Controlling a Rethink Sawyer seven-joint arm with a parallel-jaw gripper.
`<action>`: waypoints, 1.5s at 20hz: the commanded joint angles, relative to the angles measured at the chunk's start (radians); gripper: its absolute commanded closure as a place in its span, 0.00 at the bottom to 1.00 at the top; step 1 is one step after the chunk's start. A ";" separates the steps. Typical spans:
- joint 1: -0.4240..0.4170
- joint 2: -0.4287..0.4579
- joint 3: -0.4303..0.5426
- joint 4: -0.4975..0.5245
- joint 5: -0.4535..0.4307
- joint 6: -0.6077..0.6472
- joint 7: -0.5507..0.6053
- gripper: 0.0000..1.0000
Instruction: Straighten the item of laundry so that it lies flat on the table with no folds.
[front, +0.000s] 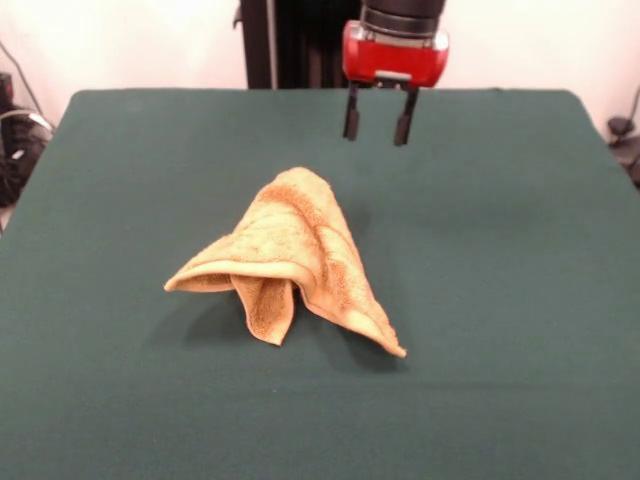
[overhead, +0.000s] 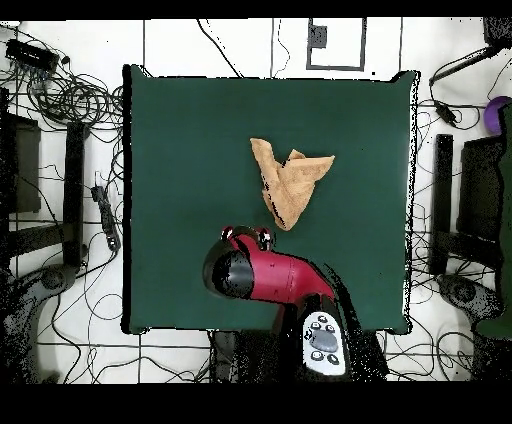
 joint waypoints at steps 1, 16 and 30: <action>-0.159 -0.052 0.185 0.127 0.059 0.080 0.171 0.00; -0.173 0.160 0.193 -0.325 0.056 0.309 0.075 0.00; -0.010 0.277 0.086 -0.544 0.204 0.410 0.267 0.00</action>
